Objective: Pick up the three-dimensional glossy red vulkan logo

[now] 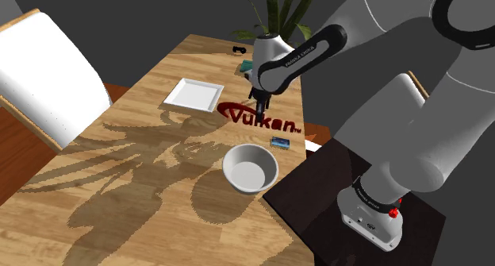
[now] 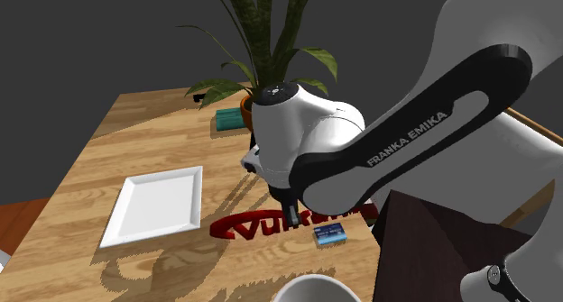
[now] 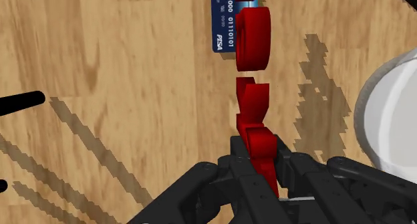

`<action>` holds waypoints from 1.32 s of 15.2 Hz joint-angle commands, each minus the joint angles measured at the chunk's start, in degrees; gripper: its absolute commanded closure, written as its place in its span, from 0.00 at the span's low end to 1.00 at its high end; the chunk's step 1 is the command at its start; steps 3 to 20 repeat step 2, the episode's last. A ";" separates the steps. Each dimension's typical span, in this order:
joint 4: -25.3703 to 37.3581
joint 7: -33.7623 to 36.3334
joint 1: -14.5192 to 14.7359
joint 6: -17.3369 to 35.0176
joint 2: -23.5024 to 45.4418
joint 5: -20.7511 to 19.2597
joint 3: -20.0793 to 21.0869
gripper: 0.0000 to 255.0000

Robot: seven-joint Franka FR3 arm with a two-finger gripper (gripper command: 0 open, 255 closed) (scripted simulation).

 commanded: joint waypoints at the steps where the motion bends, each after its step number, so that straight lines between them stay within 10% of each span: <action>1: 0.05 0.02 0.08 -0.84 -0.78 0.14 0.10 1.00; 20: 0.05 0.03 0.08 -0.84 -0.78 0.14 0.09 1.00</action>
